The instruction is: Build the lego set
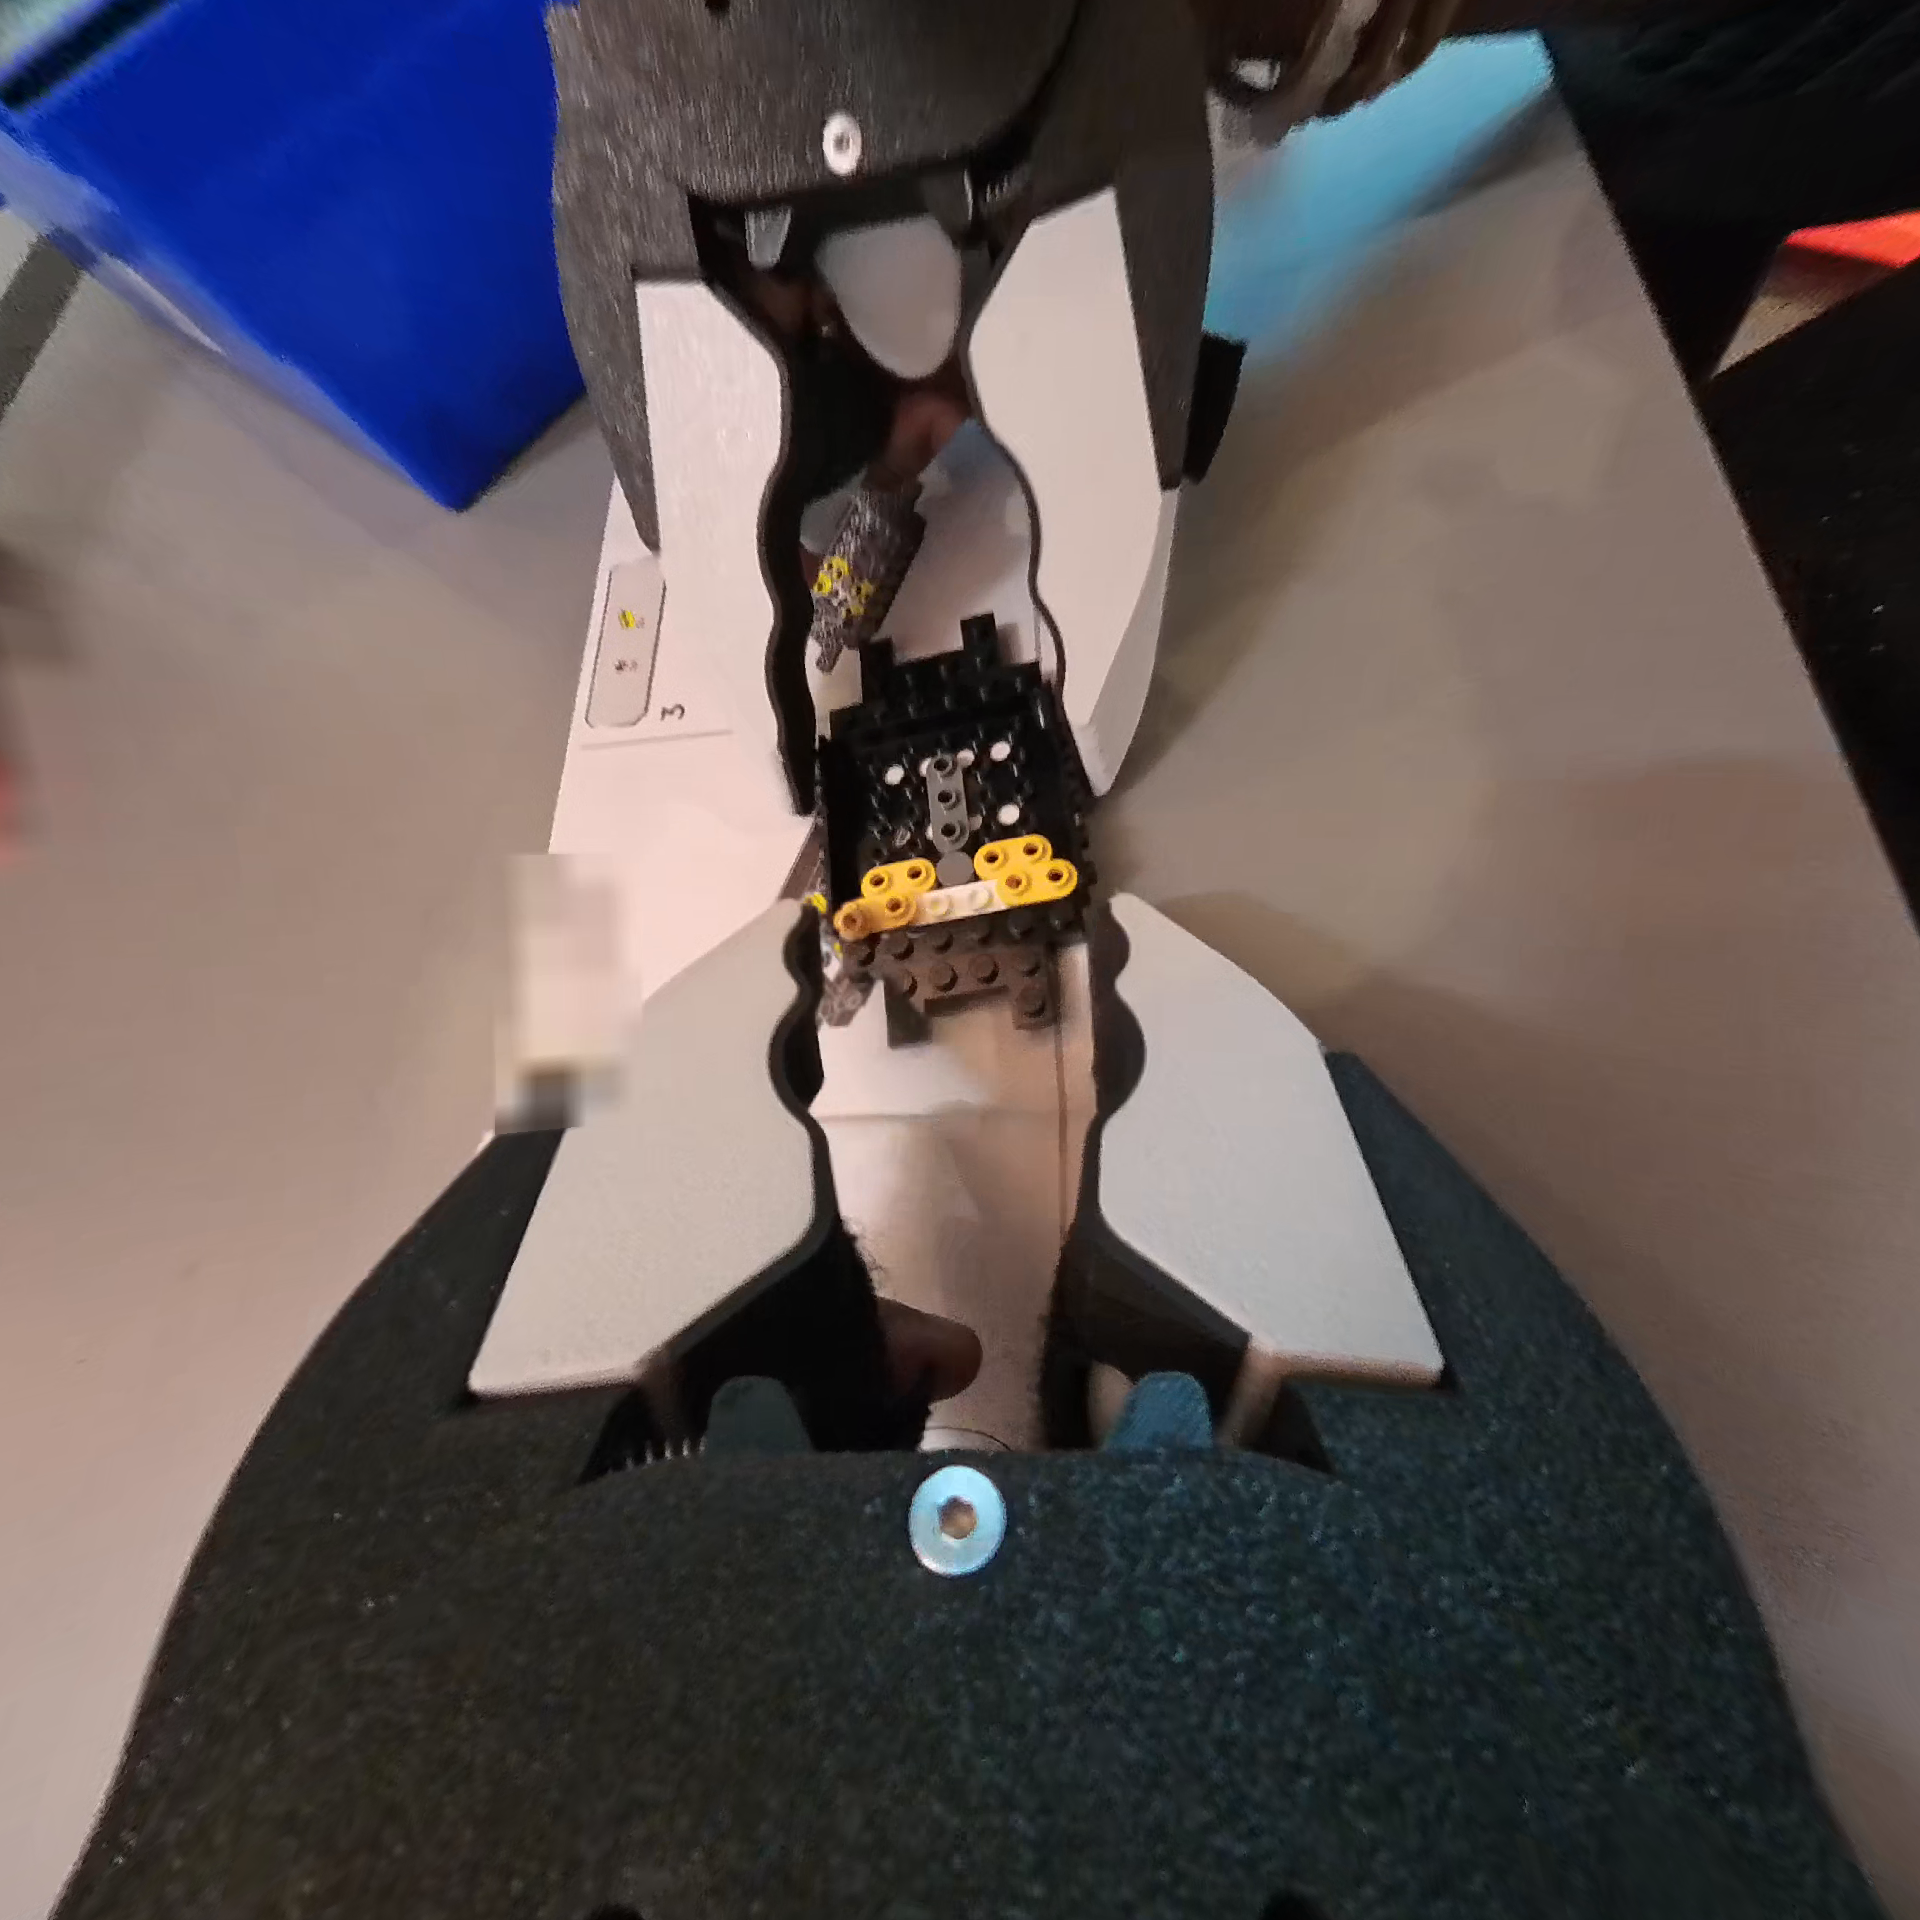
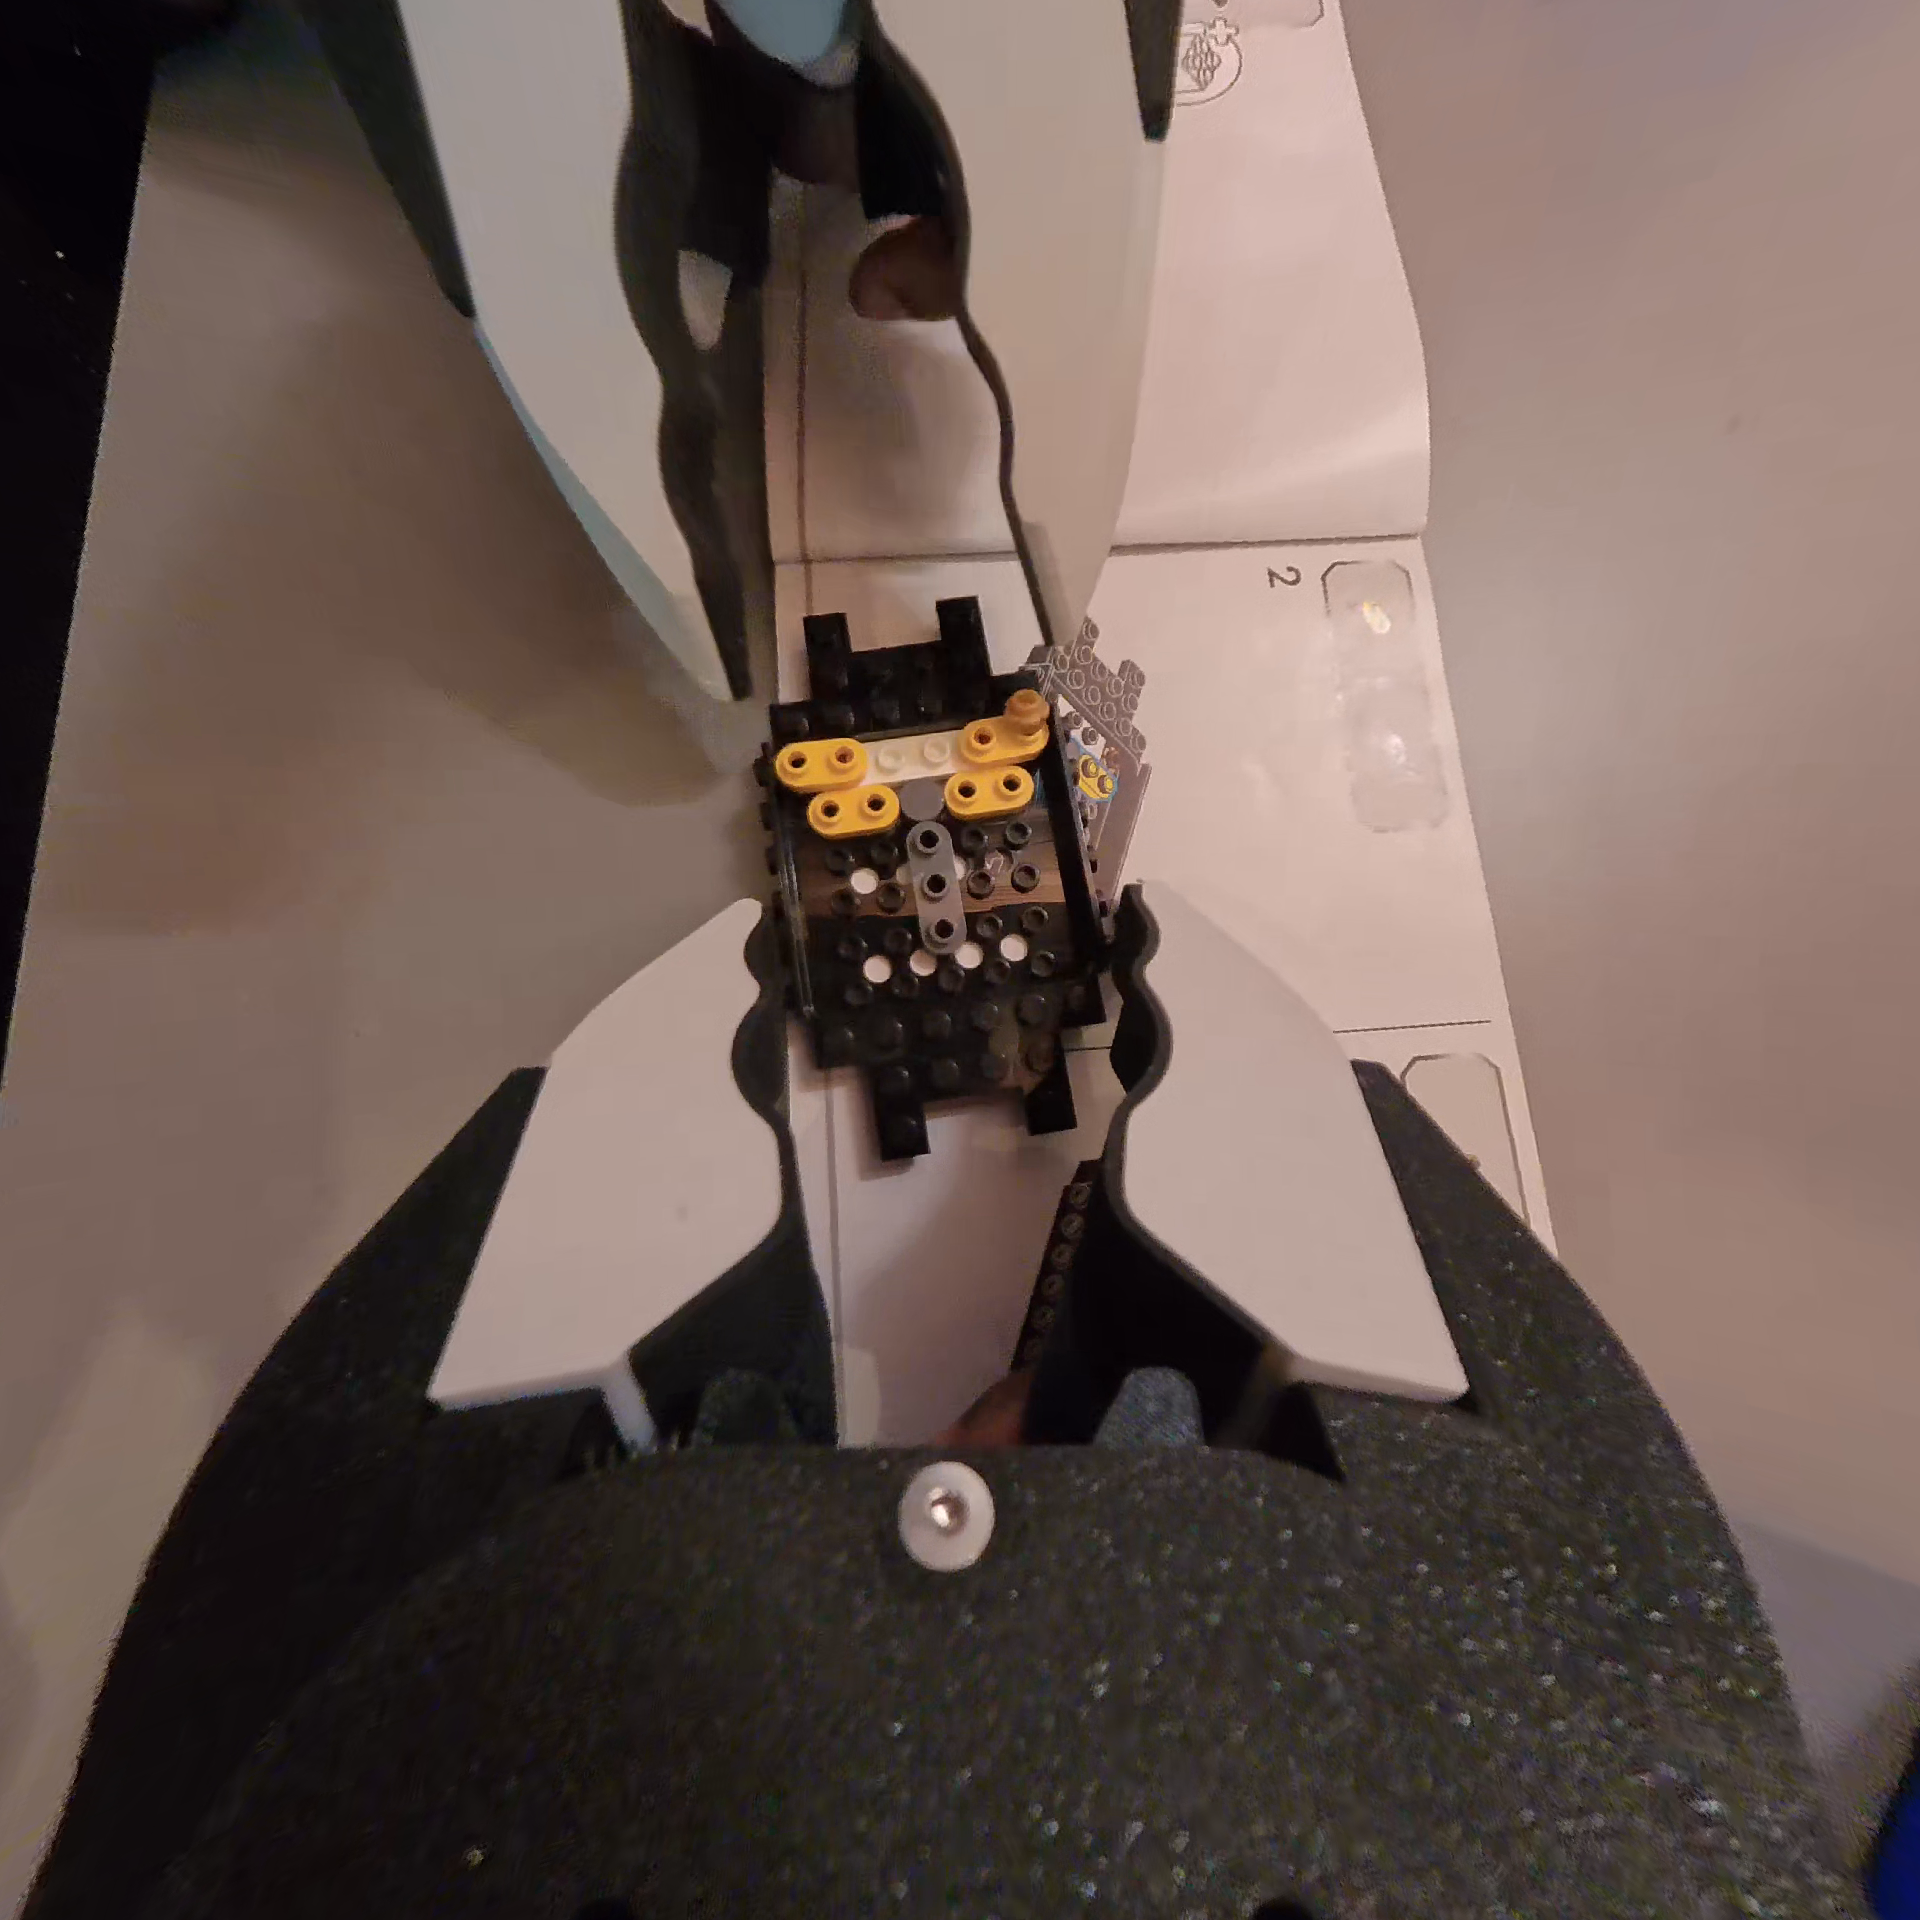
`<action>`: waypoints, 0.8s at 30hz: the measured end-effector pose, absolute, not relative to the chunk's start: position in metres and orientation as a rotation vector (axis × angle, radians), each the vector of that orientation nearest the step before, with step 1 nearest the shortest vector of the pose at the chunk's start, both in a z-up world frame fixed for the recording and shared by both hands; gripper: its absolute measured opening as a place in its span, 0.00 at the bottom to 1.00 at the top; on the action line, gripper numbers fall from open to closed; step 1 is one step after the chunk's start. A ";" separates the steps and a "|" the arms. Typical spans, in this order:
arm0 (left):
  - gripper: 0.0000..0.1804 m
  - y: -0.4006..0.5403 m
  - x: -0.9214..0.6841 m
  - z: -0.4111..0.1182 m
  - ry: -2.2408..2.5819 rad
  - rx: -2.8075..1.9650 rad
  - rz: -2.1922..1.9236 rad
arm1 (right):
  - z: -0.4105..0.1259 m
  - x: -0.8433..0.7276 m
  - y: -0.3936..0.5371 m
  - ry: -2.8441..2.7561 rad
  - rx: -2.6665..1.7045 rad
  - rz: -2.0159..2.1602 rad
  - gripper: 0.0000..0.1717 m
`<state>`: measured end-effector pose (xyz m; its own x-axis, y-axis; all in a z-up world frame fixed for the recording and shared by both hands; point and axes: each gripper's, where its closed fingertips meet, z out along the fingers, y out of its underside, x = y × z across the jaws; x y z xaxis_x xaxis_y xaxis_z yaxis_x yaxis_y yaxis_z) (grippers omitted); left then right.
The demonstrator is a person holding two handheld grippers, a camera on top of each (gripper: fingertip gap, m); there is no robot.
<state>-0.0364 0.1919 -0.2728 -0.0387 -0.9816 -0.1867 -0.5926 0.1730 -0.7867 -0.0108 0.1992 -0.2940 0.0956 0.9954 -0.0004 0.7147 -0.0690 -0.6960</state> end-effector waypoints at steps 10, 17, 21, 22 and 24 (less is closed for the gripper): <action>0.29 0.184 -0.032 -0.281 1.773 -1.526 -0.706 | -0.294 -0.011 0.199 -1.650 -1.843 0.696 0.36; 0.29 0.184 -0.031 -0.282 1.770 -1.540 -0.715 | -0.294 -0.011 0.199 -1.650 -1.846 0.698 0.36; 0.29 0.184 -0.031 -0.283 1.775 -1.547 -0.702 | -0.294 -0.011 0.199 -1.659 -1.847 0.679 0.36; 0.29 0.184 -0.031 -0.283 1.780 -1.549 -0.691 | -0.294 -0.011 0.199 -1.664 -1.848 0.671 0.36; 0.31 0.182 -0.031 -0.283 1.782 -1.583 -0.688 | -0.295 -0.011 0.199 -1.672 -1.850 0.655 0.36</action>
